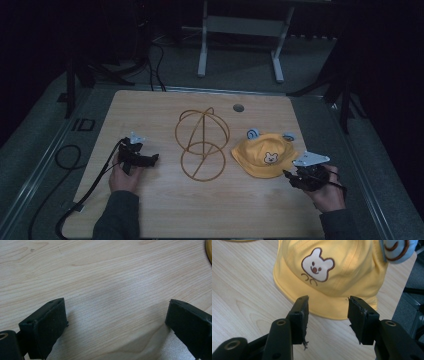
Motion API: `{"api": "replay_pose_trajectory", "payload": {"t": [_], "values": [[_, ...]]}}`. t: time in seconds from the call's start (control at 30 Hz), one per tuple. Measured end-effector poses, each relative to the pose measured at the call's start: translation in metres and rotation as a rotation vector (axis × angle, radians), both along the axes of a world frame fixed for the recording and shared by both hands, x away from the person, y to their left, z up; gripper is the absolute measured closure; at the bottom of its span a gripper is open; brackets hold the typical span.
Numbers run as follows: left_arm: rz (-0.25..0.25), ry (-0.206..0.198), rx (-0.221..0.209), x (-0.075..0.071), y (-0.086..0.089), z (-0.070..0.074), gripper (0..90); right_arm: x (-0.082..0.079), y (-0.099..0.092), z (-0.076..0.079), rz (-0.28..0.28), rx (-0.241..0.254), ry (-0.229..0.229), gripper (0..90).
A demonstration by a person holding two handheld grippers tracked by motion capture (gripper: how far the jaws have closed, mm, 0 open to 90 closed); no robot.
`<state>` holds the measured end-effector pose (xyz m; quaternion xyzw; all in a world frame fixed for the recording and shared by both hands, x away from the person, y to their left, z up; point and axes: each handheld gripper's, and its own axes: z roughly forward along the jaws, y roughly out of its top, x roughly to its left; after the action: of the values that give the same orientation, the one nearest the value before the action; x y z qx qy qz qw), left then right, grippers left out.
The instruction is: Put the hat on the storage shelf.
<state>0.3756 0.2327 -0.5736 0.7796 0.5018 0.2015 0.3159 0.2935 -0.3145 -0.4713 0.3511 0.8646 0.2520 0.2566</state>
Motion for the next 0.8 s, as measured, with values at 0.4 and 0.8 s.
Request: {"api": "replay_pose_trajectory", "payload": {"t": [0.4, 0.8], "values": [[0.0, 0.0, 0.0, 0.0, 0.0, 0.0, 3.4, 0.009, 0.013, 0.017, 0.067, -0.048, 0.002, 48.0], [0.0, 0.0, 0.0, 0.0, 0.0, 0.0, 3.4, 0.024, 0.01, 0.03, 0.096, -0.068, 0.029, 44.4]]}}
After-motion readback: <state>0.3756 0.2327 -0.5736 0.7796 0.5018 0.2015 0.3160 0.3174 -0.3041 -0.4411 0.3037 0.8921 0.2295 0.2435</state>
